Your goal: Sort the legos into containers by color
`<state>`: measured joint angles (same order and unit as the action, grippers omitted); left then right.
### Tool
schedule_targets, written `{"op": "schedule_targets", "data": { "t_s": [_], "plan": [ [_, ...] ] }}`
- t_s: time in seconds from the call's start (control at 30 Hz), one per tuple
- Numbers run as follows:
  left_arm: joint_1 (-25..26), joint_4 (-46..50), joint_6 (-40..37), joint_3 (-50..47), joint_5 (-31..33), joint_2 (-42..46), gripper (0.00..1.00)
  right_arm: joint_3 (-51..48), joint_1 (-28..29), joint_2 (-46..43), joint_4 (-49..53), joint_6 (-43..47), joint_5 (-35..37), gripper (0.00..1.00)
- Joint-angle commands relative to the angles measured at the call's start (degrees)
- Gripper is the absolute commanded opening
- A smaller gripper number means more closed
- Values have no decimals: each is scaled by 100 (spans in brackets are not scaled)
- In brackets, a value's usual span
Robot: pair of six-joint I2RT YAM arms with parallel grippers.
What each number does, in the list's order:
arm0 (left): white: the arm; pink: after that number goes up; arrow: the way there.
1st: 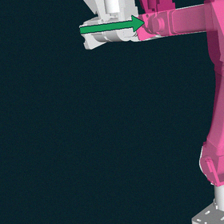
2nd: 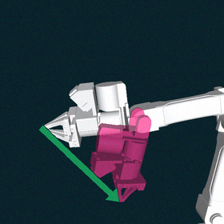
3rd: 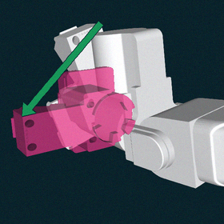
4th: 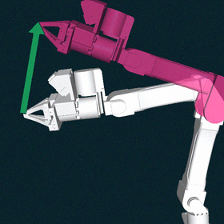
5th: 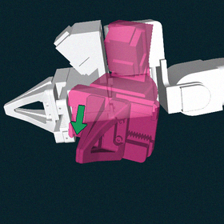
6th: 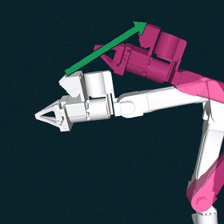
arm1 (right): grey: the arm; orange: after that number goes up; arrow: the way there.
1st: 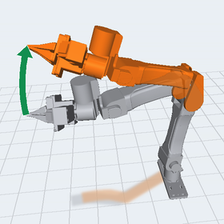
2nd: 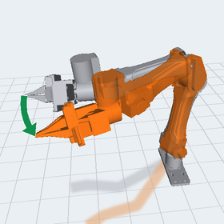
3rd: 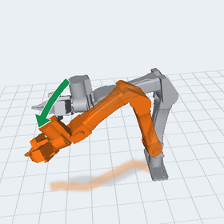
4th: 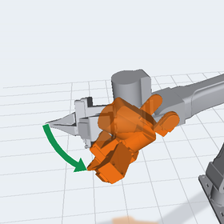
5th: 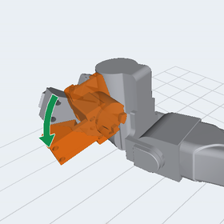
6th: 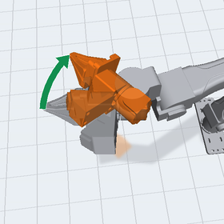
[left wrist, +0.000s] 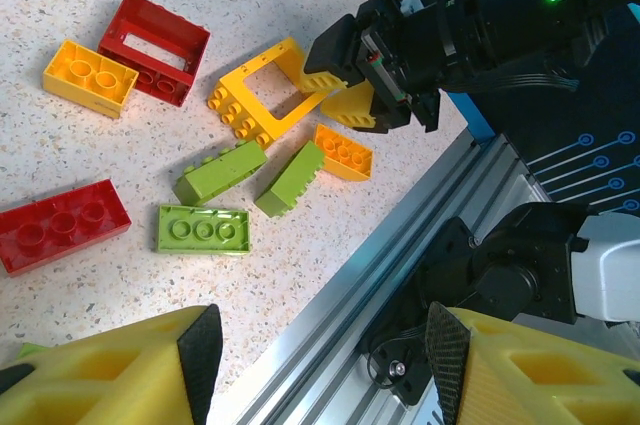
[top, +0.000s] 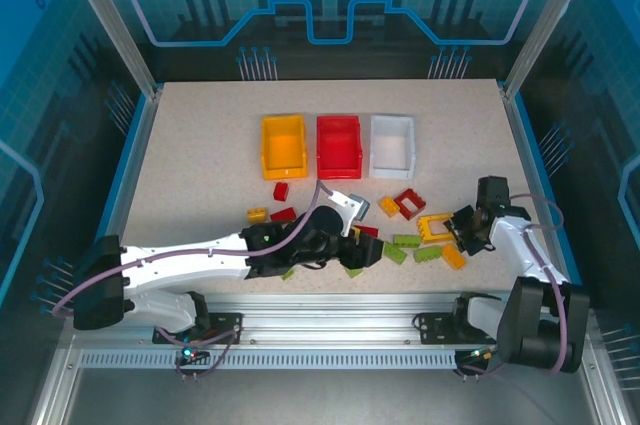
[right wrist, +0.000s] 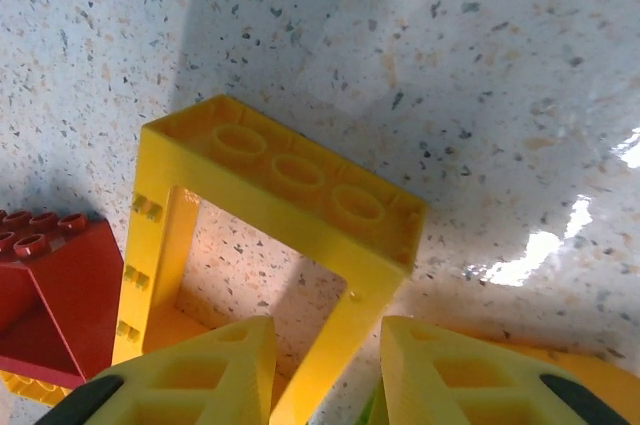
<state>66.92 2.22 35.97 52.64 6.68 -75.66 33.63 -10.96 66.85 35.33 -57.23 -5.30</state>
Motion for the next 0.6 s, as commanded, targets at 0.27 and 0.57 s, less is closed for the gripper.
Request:
{"op": "schedule_targets", "data": {
  "t_s": [0.27,0.57],
  "plan": [
    [15,-17,-136,9,220,174,60,76,-109,401,-401,-172,-96,26],
    [-5,277,-308,225,512,290,60,672,7,343,-143,69,568,5]
  ]
}}
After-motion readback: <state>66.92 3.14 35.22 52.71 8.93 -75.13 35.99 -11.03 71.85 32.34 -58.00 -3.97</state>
